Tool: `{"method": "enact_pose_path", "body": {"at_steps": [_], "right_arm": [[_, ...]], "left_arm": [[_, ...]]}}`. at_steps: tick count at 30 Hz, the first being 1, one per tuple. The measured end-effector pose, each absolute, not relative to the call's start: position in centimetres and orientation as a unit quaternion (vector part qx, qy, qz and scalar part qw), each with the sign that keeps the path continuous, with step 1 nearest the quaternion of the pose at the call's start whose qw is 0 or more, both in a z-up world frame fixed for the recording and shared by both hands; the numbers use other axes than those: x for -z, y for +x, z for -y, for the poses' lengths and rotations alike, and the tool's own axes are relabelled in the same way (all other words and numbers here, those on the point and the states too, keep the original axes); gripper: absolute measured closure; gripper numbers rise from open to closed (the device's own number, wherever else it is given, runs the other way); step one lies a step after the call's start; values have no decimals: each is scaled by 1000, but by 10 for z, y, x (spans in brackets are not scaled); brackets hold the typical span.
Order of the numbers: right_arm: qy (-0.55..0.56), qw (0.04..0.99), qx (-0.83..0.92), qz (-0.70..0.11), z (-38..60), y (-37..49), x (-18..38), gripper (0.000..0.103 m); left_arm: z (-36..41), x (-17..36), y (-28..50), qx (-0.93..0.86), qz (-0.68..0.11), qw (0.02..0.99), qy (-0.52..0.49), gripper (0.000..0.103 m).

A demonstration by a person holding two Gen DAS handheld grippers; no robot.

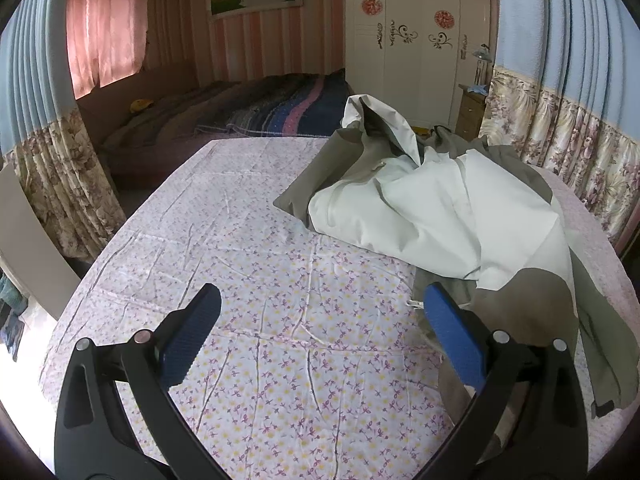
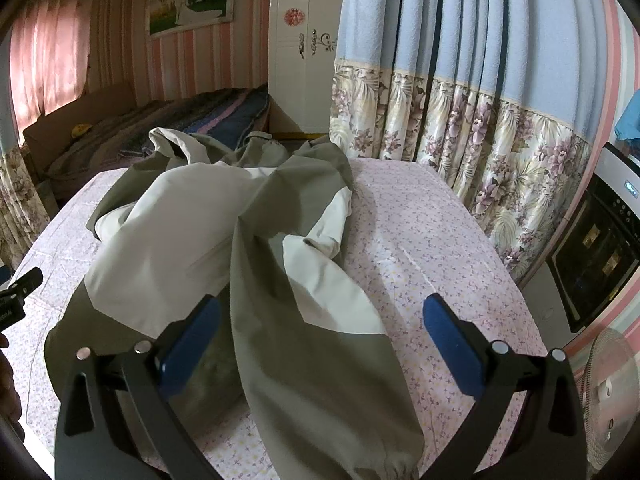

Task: Fold large clothes

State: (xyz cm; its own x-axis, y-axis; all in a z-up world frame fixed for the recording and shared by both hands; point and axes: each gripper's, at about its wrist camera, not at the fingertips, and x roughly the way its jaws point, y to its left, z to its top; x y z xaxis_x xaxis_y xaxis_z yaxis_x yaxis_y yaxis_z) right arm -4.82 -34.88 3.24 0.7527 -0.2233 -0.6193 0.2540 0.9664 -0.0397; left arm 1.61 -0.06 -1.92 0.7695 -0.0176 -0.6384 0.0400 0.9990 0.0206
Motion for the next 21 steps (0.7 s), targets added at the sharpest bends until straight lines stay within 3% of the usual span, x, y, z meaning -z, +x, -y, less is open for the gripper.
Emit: {"method": "enact_pose_path", "body": {"at_steps": [21], "right_arm": [[25, 936, 127, -328, 350, -47, -31, 2]], "left_arm": [[-1, 21, 15, 13, -331, 943, 20, 3]]}}
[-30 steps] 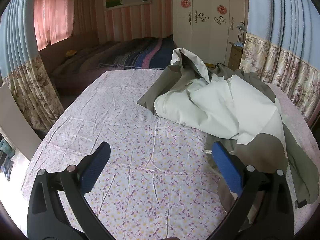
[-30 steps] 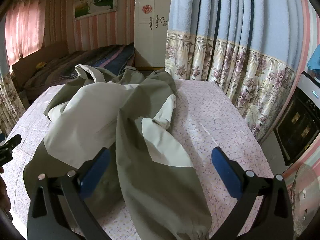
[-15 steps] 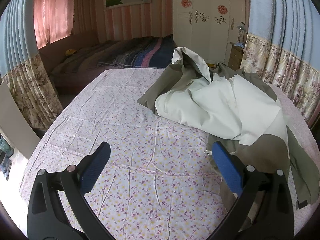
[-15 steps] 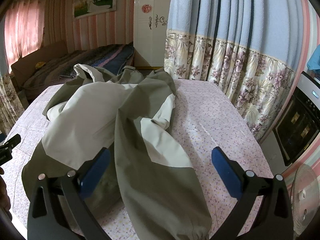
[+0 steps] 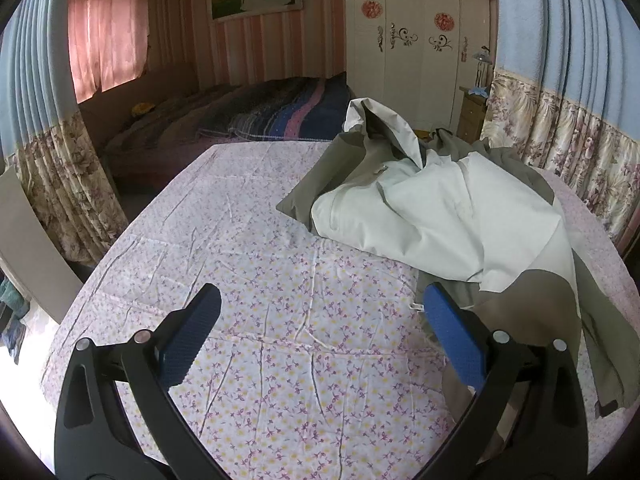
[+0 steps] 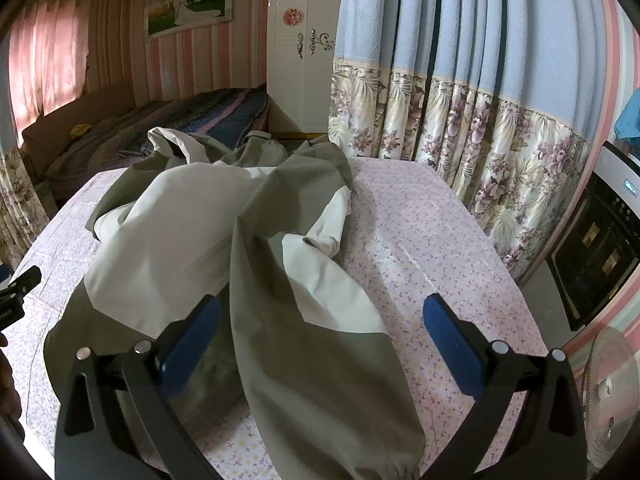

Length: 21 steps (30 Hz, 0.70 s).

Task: Fold large clothes

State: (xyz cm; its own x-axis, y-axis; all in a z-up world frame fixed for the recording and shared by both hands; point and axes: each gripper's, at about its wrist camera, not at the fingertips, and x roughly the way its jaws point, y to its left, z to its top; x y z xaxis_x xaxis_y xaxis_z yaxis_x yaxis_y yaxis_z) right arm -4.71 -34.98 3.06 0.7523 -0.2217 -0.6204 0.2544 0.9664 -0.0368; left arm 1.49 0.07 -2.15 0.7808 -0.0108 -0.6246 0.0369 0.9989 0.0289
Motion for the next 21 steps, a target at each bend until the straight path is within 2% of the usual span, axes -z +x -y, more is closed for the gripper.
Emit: {"method": "enact_pose_path", "body": {"at_steps": [21], "right_arm": [[25, 936, 134, -325, 352, -52, -30, 2]], "left_arm": [[-3, 25, 14, 13, -334, 942, 19, 3]]}}
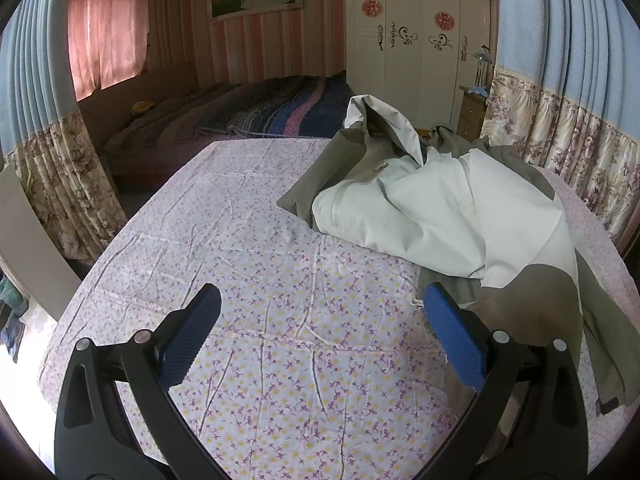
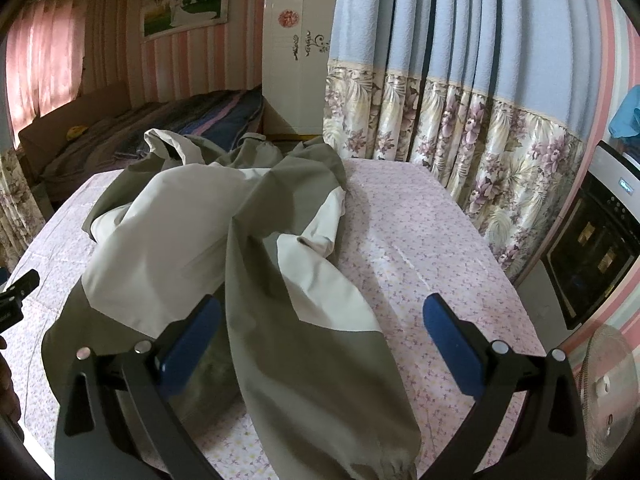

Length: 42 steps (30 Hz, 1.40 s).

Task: Fold large clothes

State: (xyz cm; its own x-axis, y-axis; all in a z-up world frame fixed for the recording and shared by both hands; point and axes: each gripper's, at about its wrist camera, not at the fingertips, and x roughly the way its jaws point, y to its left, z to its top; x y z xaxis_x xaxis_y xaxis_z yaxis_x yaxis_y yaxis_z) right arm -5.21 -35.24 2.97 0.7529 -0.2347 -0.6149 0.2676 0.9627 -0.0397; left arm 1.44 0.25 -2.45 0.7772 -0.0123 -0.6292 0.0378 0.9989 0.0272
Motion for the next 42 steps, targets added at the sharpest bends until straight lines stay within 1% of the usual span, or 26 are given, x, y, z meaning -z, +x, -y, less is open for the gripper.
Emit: {"method": "enact_pose_path", "body": {"at_steps": [14, 28, 33, 42], "right_arm": [[24, 937, 123, -326, 337, -59, -31, 2], [24, 939, 73, -334, 291, -80, -21, 2], [25, 939, 47, -340, 266, -99, -7, 2], [11, 935, 3, -355, 213, -127, 18, 2]], "left_arm": [[-10, 29, 11, 8, -337, 941, 17, 3], [-18, 36, -2, 16, -338, 941, 20, 3], [-24, 42, -18, 22, -339, 940, 21, 3], [-41, 63, -50, 36, -364, 930, 16, 3]]}}
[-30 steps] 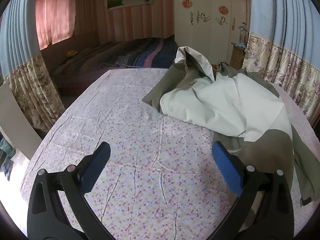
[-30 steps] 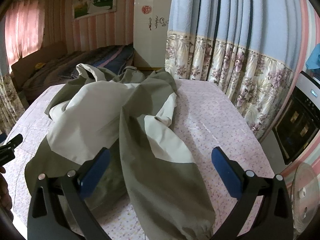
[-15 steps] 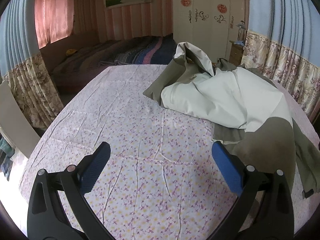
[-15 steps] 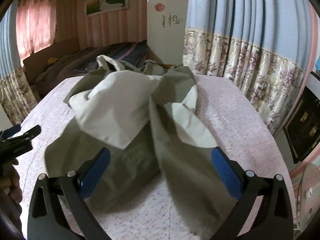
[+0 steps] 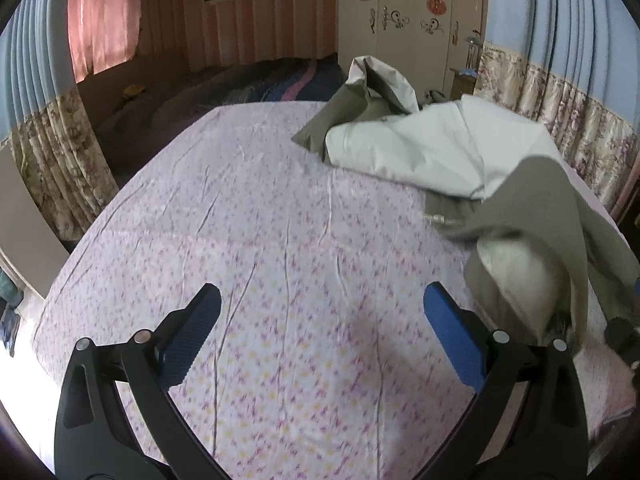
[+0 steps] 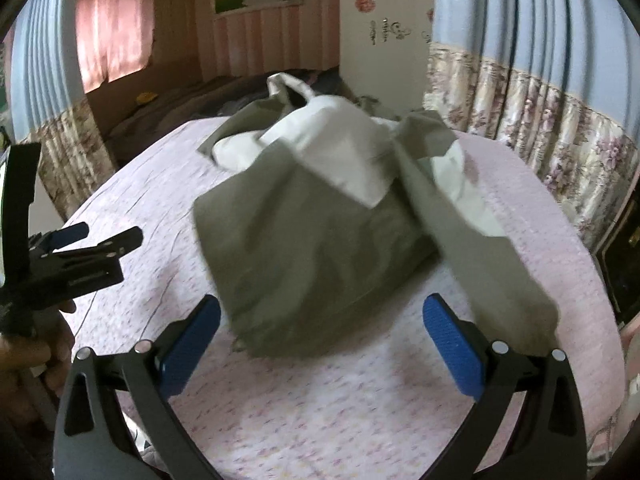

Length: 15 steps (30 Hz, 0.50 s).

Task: Fold large clothes
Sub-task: 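Grasp the jacket sleeve cuff with the right gripper and lift it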

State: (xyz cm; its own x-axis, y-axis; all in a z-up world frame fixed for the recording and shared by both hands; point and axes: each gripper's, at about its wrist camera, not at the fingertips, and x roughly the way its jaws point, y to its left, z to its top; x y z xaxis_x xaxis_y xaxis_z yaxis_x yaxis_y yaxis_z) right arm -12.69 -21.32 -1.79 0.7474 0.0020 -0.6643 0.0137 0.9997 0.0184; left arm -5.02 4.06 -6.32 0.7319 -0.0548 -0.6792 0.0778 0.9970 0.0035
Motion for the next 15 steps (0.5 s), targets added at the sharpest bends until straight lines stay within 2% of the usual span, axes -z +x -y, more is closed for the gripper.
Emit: {"method": "enact_pose_path", "body": {"at_steps": [6, 7, 8, 9, 10, 11, 12, 15], "right_arm": [[-33, 929, 25, -368, 194, -116, 46, 2], [-39, 928, 34, -368, 196, -113, 50, 7], [-39, 927, 42, -371, 199, -110, 53, 15], [-21, 926, 38, -375, 208, -107, 55, 32], [-4, 924, 43, -380, 218, -105, 55, 69], [-4, 922, 61, -383, 225, -103, 55, 87], [7, 921, 73, -382, 238, -103, 53, 91], [35, 929, 92, -357, 274, -110, 38, 93]], "left_arm": [[-51, 65, -53, 27, -370, 929, 13, 3], [-51, 65, -52, 25, -369, 929, 15, 3], [-51, 64, -52, 24, -367, 930, 17, 3], [-50, 62, -51, 23, -366, 930, 19, 3], [-50, 61, -50, 22, -364, 931, 20, 3], [-48, 59, -48, 20, -363, 931, 23, 3], [-48, 59, -47, 19, -363, 931, 24, 3], [-44, 56, -39, 16, -362, 932, 25, 3]]}}
